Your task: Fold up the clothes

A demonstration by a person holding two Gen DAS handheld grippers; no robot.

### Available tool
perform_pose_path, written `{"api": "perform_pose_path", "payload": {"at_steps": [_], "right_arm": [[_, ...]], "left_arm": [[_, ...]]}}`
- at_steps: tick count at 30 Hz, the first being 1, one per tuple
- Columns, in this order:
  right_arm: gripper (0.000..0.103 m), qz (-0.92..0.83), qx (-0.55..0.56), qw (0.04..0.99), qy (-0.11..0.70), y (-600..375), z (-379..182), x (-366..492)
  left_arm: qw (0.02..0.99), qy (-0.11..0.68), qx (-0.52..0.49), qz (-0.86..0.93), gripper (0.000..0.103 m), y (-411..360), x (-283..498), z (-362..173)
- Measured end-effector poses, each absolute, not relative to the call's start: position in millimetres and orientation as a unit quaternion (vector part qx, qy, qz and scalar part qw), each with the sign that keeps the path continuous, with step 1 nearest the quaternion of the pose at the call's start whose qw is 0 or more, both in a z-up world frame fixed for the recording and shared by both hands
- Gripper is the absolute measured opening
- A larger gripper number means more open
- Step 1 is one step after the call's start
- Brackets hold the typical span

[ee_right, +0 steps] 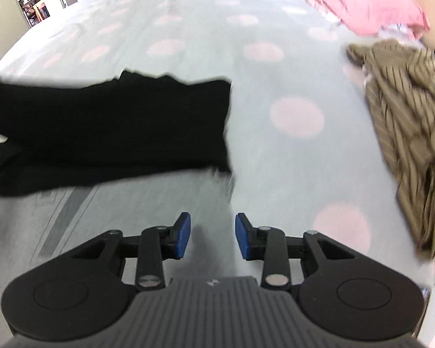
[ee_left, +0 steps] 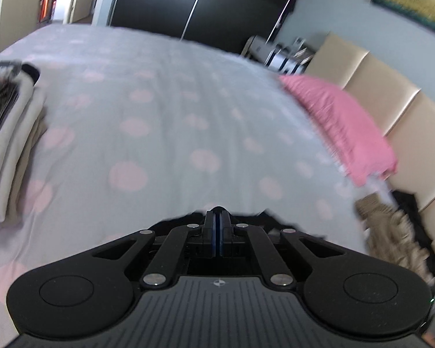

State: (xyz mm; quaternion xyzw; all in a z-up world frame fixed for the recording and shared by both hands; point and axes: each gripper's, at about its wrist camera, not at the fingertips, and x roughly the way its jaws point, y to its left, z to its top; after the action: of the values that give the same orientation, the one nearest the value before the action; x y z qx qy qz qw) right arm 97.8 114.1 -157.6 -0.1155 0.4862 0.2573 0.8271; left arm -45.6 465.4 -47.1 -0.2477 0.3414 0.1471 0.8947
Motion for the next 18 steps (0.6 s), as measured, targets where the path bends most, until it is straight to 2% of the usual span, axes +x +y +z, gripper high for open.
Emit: {"api": "perform_pose_path", "payload": {"at_steps": [4,9,11,12,18], "right_arm": [[0.036,0.29,-0.164,0.827,0.452,127.8,-154.2,113.6],[0.028,0.315,-0.24,0.811,0.43,145.7,-165.0,119.3],[0.02,0.314,-0.245,0.81,0.431,148.0,-168.9,120.9],[0.017,0.313,-0.242,0.81,0.433,147.9,-169.7,122.6],[0.01,0.313,-0.237,0.812,0.431,148.5,-168.0,122.0]], "left_arm": [[0.879,0.368,-0.255,0.165,0.001,476.7,-50.7,-70.4],[0.871,0.366,-0.271,0.185,0.002,489.5,-59.7,-79.0],[0.869,0.361,-0.277,0.197,0.019,493.1,-62.7,-78.4],[0.867,0.365,-0.276,0.198,0.023,492.9,-63.0,-81.0],[0.851,0.403,-0.271,0.199,0.026,488.5,-62.1,-102.4]]}}
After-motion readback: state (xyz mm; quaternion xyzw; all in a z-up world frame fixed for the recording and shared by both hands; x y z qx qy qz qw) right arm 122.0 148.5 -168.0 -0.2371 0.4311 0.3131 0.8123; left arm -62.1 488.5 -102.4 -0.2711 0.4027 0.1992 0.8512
